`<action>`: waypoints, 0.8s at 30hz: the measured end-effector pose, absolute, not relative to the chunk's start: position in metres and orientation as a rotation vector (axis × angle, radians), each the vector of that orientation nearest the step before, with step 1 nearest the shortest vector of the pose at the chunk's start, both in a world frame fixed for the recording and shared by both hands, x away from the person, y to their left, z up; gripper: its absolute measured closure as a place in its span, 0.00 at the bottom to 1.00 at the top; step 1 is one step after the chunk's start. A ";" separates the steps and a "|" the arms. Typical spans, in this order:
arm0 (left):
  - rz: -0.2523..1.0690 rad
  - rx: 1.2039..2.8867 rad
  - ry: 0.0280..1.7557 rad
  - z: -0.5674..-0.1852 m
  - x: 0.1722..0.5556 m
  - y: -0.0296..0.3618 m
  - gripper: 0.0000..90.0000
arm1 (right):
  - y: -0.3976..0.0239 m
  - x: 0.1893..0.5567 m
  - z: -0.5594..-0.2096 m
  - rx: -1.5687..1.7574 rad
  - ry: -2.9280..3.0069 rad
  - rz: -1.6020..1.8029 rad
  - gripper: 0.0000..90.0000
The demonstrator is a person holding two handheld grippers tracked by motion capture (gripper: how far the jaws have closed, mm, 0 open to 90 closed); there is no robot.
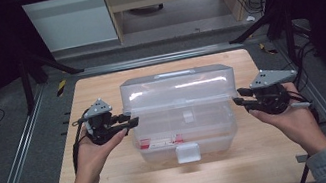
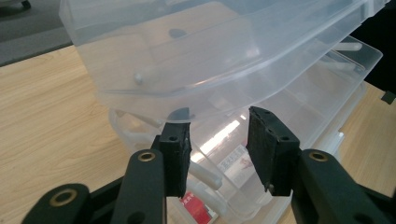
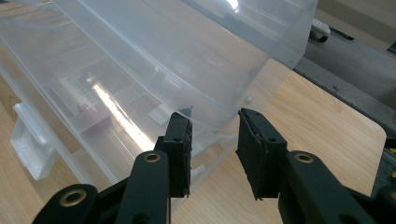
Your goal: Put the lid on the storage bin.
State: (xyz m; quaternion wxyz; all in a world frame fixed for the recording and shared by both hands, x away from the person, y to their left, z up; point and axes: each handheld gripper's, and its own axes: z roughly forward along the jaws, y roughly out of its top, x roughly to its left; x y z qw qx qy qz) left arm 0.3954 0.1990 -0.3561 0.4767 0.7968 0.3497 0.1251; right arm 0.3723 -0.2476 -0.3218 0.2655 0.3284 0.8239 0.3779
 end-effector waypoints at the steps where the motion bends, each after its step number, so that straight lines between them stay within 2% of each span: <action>1: 0.308 1.948 0.855 -0.357 0.395 0.199 0.65 | -0.248 0.372 -0.323 0.885 2.228 1.018 0.72; 24: 0.345 1.909 0.905 -0.371 0.382 0.227 0.64 | -0.250 0.357 -0.337 0.916 2.228 1.054 0.73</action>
